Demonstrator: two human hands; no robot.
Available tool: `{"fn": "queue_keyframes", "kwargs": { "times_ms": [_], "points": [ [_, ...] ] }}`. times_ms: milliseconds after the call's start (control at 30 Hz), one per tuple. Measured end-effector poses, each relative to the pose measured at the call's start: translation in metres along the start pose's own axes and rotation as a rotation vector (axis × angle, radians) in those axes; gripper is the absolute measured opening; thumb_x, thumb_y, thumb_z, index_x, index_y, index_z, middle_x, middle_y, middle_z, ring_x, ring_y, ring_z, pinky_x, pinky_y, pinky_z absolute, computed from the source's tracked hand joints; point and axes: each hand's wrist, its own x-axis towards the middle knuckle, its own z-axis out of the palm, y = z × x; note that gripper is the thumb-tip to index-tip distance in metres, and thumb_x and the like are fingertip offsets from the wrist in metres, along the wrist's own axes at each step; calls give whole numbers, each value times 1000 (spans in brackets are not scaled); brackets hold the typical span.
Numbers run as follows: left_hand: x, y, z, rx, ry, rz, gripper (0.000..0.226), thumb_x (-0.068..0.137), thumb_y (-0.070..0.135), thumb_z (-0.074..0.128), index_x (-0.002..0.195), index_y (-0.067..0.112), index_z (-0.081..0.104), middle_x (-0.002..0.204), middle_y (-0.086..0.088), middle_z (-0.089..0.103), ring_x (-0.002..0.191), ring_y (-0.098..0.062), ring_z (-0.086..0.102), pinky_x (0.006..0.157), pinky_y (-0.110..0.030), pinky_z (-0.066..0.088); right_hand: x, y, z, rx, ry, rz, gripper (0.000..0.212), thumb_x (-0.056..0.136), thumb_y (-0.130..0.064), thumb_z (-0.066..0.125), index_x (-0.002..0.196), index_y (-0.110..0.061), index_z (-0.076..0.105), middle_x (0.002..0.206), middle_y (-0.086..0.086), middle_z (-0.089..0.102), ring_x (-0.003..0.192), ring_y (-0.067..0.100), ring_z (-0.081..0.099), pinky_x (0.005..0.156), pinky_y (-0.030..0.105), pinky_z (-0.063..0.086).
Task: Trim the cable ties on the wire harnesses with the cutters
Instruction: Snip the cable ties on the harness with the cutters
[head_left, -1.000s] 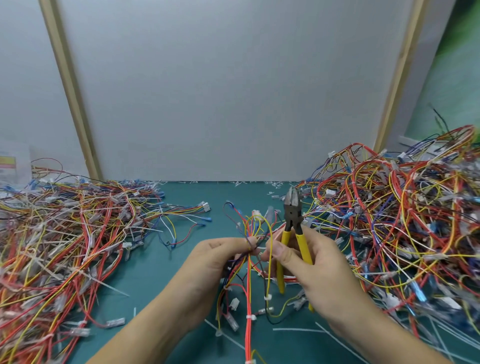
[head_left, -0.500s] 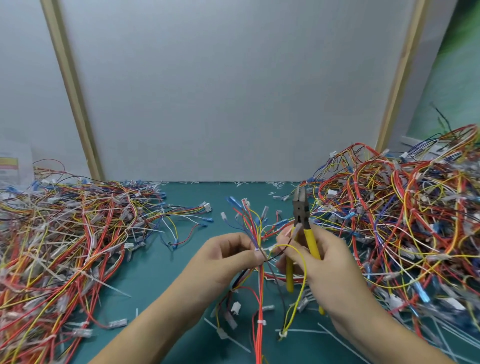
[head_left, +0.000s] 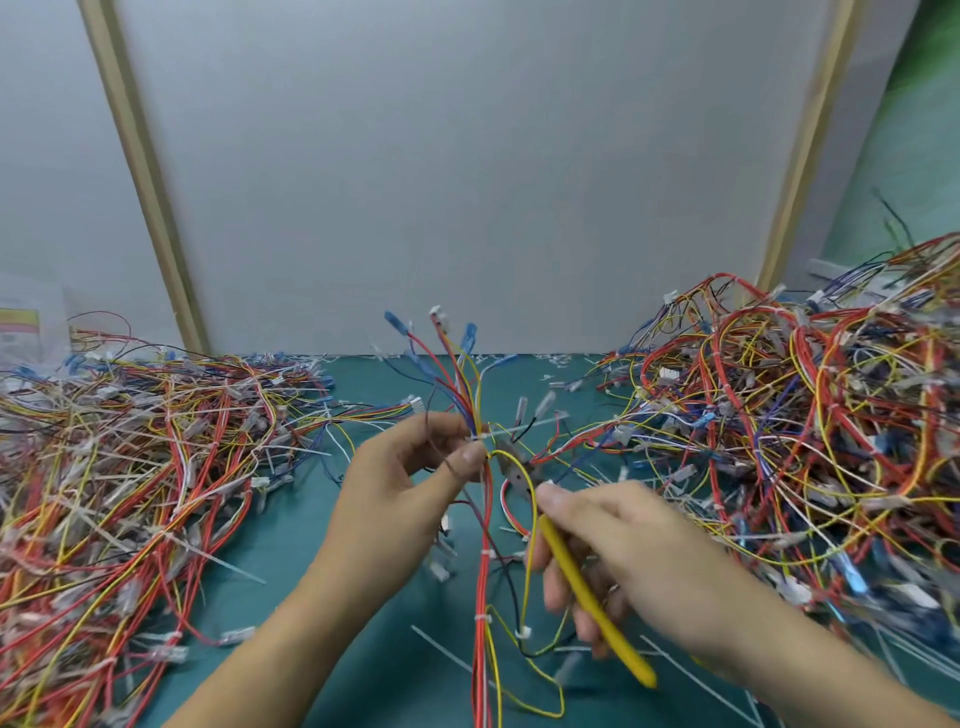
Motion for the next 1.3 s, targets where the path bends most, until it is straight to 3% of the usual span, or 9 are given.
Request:
{"fn": "queue_keyframes", "kwargs": {
  "times_ms": [133,367,600,767,1067,1167,1300],
  "points": [
    [-1,1,2,61,33,27,11,85,8,74,93,15,73,83,-7,72,76,-13,68,76,-25,55,1,5,2,-17,14,16,52,98,-51,45,79,-7,68,65,11,68,47,25,56,45,29,48],
    [-3,5,3,89,38,39,17,84,10,75,92,25,73,78,6,71,75,-7,67,71,-15,50,1,2,2,-37,43,16,51,98,-51,46,77,-11,68,64,8,68,47,25,58,45,31,49],
    [-4,5,2,89,48,45,23,82,12,77,86,33,72,76,5,71,73,-5,67,71,-15,51,0,0,1,-56,29,55,50,97,-52,48,78,-10,68,65,9,70,48,24,60,42,28,48],
    [-4,4,1,99,44,42,22,83,13,77,88,34,73,78,2,71,77,-13,69,73,-21,53,-1,-2,-1,-69,13,72,50,98,-51,47,82,-8,68,67,10,70,47,24,60,43,27,48],
    [-5,7,2,98,31,47,30,82,15,77,84,45,73,79,4,70,79,-12,67,73,-18,51,0,-2,-2,-58,1,90,51,97,-51,46,84,-7,68,67,11,70,48,25,61,42,26,48],
    [-6,8,2,115,21,46,24,83,12,77,89,35,73,79,4,70,79,-9,65,74,-15,48,0,-2,-3,-60,2,93,51,98,-51,46,83,-7,68,67,11,70,48,25,61,42,25,47],
    [-6,8,2,120,26,43,23,82,14,77,89,35,72,80,4,70,79,-9,64,72,-15,48,1,-1,-3,-80,9,83,53,97,-52,46,78,-9,69,63,8,68,49,24,61,43,27,49]
  ]
}}
